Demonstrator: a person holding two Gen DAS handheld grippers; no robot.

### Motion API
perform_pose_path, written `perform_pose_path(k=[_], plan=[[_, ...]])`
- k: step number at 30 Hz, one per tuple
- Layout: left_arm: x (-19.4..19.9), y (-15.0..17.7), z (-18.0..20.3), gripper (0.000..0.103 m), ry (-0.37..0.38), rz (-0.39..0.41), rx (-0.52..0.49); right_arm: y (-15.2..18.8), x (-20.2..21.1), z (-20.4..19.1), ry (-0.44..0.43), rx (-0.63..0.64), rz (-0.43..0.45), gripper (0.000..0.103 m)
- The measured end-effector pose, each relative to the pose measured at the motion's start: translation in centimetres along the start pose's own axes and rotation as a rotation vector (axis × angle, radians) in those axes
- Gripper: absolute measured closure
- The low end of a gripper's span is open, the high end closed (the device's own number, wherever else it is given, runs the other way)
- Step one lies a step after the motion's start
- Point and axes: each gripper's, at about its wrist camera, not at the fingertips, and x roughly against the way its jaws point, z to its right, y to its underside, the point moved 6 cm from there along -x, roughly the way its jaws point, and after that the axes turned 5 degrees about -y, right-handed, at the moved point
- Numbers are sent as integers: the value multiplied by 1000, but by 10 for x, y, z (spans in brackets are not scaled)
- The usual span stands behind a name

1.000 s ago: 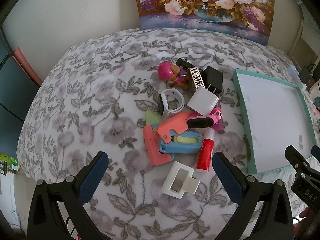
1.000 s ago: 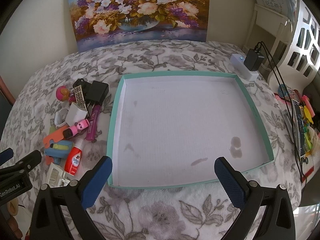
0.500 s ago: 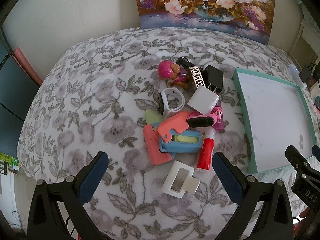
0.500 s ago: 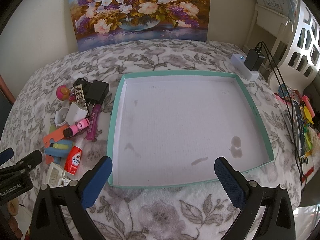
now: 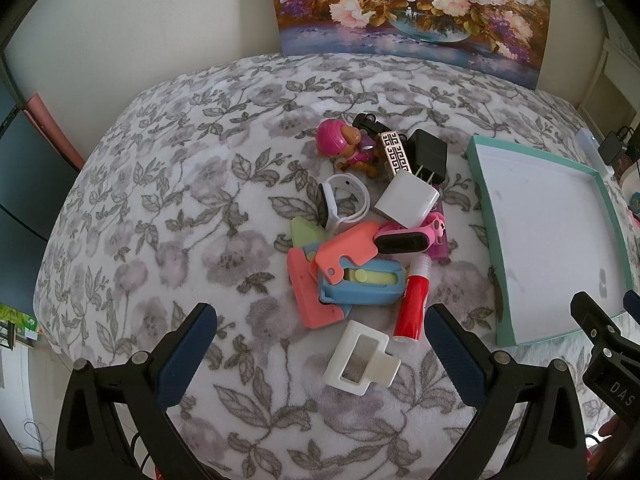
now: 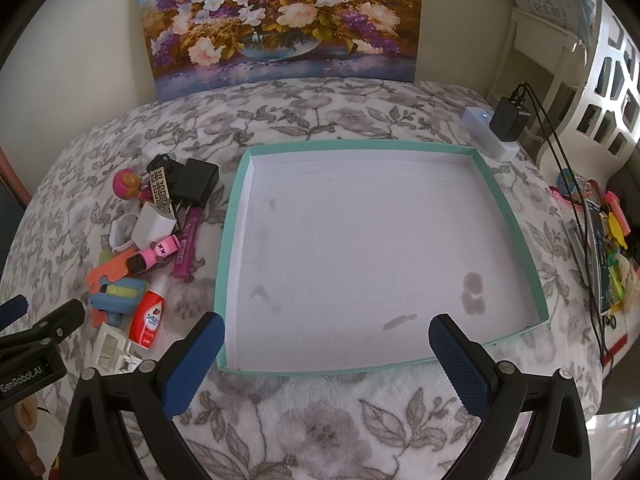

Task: Organize rigid objects
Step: 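Grasp the white hair clip with the left gripper while the right gripper grasps the red LION bottle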

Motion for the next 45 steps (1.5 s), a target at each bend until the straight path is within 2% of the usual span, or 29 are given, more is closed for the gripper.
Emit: perform_pose_path(k=[10,13,16,20,25,29,32,34,37,38,40,45], plan=[[-1,2,1,0,5,-5,2,-1,0,-2,-9,4,6,0],[0,4,1,0,25,-8,5,-4,8,-10,-57,19,47,0],[0,4,-1,0,35,-18,15,-6,8,-19,-96,16,44,0],[-9,4,1,0,50,-72,20,-13,4,-30,-151,-8,22,0],[-29,13,8,0,108,-174,13,-18,-7,-48,-190,-24,-22,0],[-43,21,18,1,130,-242,-13,-25,-13,-63,-195,3,-42,0],[-49,25,25,13,152,-274,-30,-25,-21,-75,-202,23,-78,0],[-52,26,27,24,159,-286,-29,-22,-30,-82,-205,40,-113,0],[-55,28,25,34,168,-303,-9,-17,-39,-91,-215,71,-158,1],[-56,30,24,37,177,-305,-3,-15,-41,-94,-221,82,-170,4],[-58,31,26,48,199,-316,3,-13,-46,-101,-232,99,-180,12],[-59,34,18,48,222,-309,37,-4,-57,-116,-257,130,-218,28]])
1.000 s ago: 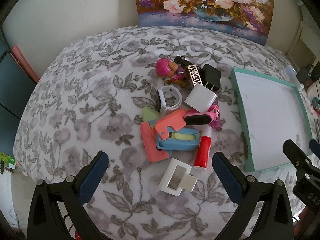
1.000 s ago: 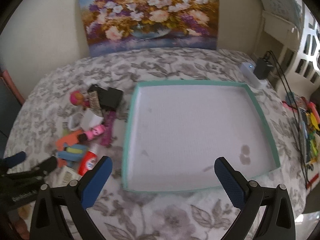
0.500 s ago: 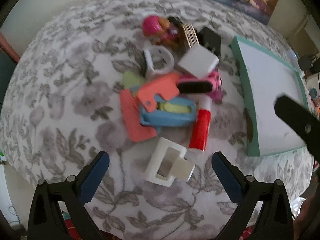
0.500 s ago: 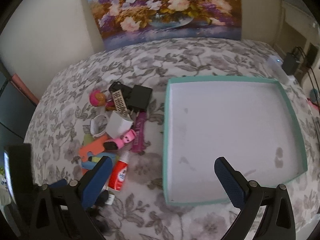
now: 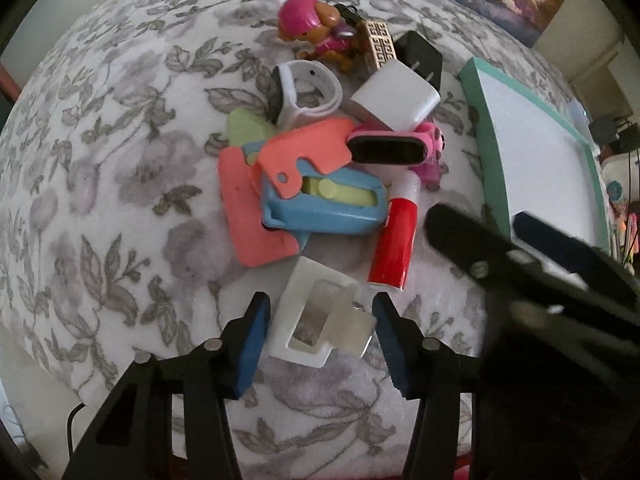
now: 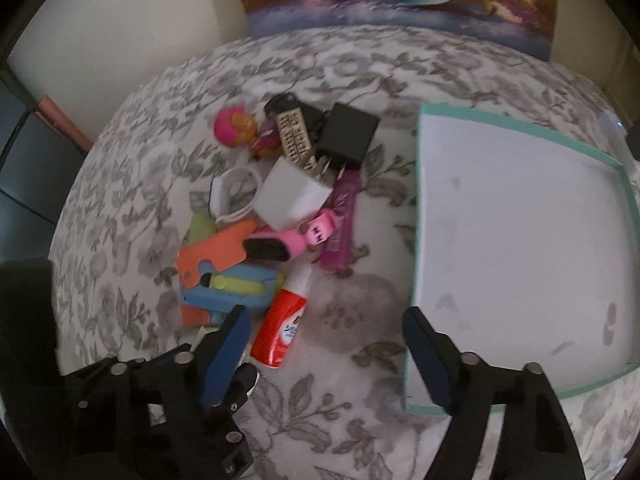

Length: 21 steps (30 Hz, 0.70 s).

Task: Organize rigid objects
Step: 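Grasp the white hair clip with the left gripper while the right gripper grasps the red LION bottle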

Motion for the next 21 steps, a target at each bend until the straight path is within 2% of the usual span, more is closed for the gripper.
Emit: perform_pose_path(k=[6,12,21], plan=[[3,2,-28,49,22,6,76,4,-16,-8,-49,-5,-42,41],[8,1,-48,49,24,8,124,4,-25,-12,-58,-18,-54,59],[7,4,-90,50,27,25,208,0,-31,-17,-64,-16,-66,69]])
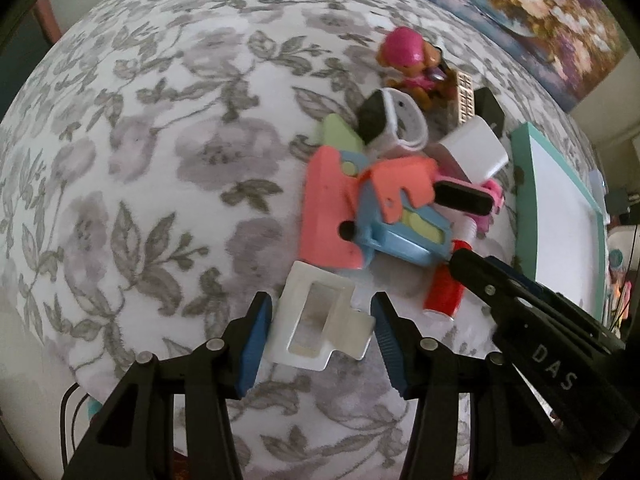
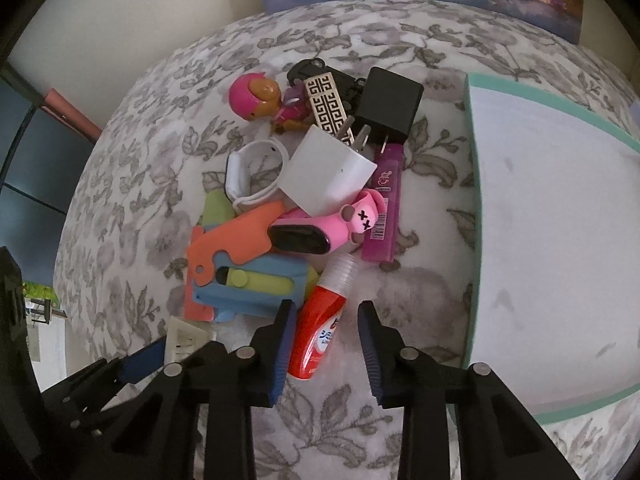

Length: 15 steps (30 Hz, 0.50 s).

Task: Organize rigid objects
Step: 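Grasp the white hair clip with the left gripper while the right gripper grasps the red LION bottle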

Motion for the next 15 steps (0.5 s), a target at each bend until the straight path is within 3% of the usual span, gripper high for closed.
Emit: perform_pose_path(k=[7,15], plan=[[-2,-7,-28,50,-3,1,57,5,-12,-9,26,51,-39,73],[-16,-7,-45,50,-33,-19,46,4,-15,-11,30,61,-30,73]])
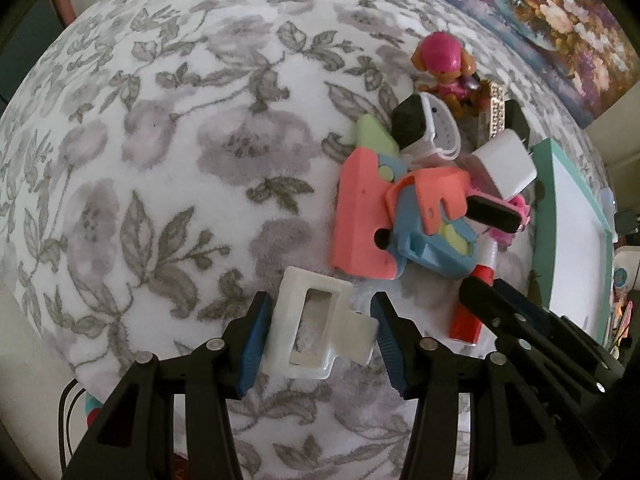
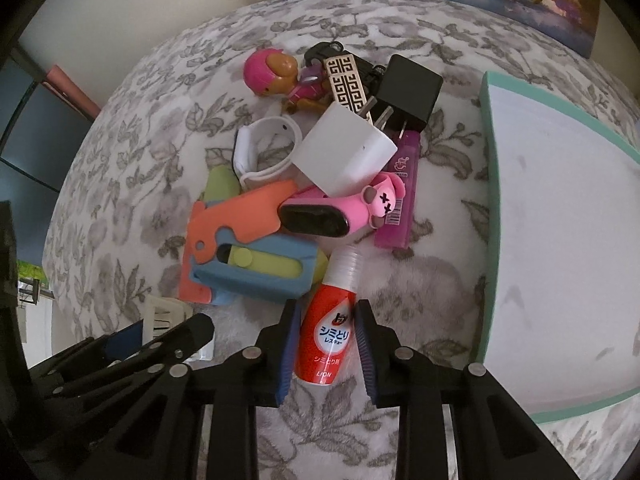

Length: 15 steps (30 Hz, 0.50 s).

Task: Organize rigid objects
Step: 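Grasp the white hair clip with the left gripper while the right gripper grasps the red LION bottle, then carry the white clip and red bottle over the teal-rimmed tray with both grippers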

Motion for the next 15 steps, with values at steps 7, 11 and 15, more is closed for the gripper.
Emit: perform_pose_path(k=[7,11,15], plan=[[-4,-3,1,50,-45,-2,-17,4,7,0,9,24,4,73],[-5,-3,8,51,-51,3,-10,4,8,1,-4,12,8,73],[12,-2,13,51,-43,44,11,4,11,5,-7,5,18,74]])
